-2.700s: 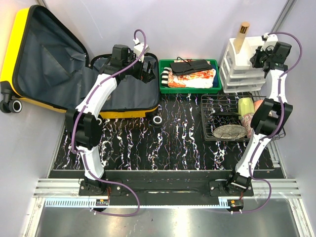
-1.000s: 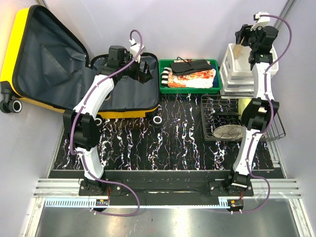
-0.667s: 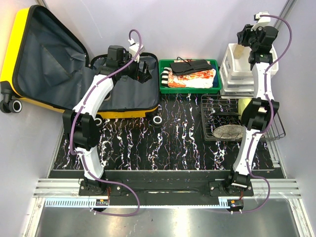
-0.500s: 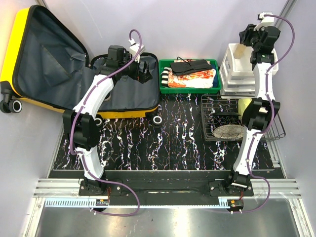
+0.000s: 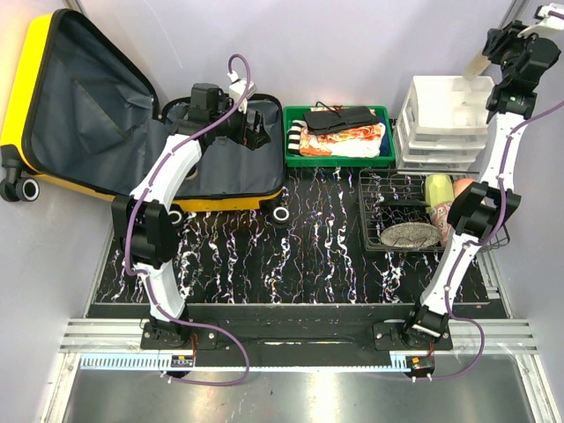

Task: Open, take out, and arrange the luggage

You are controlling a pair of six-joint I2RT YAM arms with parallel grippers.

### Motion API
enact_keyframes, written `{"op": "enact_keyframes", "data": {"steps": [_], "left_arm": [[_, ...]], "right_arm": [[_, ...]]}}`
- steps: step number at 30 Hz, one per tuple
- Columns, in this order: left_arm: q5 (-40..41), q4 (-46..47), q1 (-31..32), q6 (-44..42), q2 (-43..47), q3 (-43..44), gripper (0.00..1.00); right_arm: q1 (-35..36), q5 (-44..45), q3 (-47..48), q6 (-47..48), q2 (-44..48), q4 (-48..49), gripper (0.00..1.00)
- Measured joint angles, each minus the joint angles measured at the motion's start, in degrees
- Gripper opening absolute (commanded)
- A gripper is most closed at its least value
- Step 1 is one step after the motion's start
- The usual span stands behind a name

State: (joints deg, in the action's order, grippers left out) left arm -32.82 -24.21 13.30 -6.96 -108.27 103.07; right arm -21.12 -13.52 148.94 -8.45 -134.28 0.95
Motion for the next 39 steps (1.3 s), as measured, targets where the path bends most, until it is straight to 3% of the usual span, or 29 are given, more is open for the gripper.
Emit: {"op": "enact_keyframes", "data": {"steps": [11, 23, 26, 27, 32, 39], "left_arm": [[-0.85, 0.39, -1.42, 0.11, 0.00, -0.55, 0.99], [-0.76, 0.33, -2.75, 0.11, 0.00, -1.16, 0.99], [-0.22, -0.31, -3.34, 0.09, 0.00, -1.49, 0.99], [0.02, -0.42, -3.56, 0.09, 0.00, -1.49, 0.99], [0.83, -4.50, -5.95, 0.20, -0.59, 0.13, 0.99], [2.97, -8.61, -12.13, 1.88, -1.73, 3.37, 0.99]], "right_arm": [[-0.87, 2.69, 0.39, 5.75, -0.35, 1.03, 0.00], [-0.90, 3.56, 0.83, 11.21, -6.64, 2.99, 0.01], [-0.90, 3.58, 0.81, 11.19, -8.22, 2.97, 0.37], [-0.90, 3.58, 0.61, 11.19, -8.37, 2.82, 0.57], [-0.90, 3.37, -0.55, 10.91, -8.33, 5.31, 0.79], [-0.90, 1.57, -0.66, 10.58, -7.02, 7.43, 0.88]]}}
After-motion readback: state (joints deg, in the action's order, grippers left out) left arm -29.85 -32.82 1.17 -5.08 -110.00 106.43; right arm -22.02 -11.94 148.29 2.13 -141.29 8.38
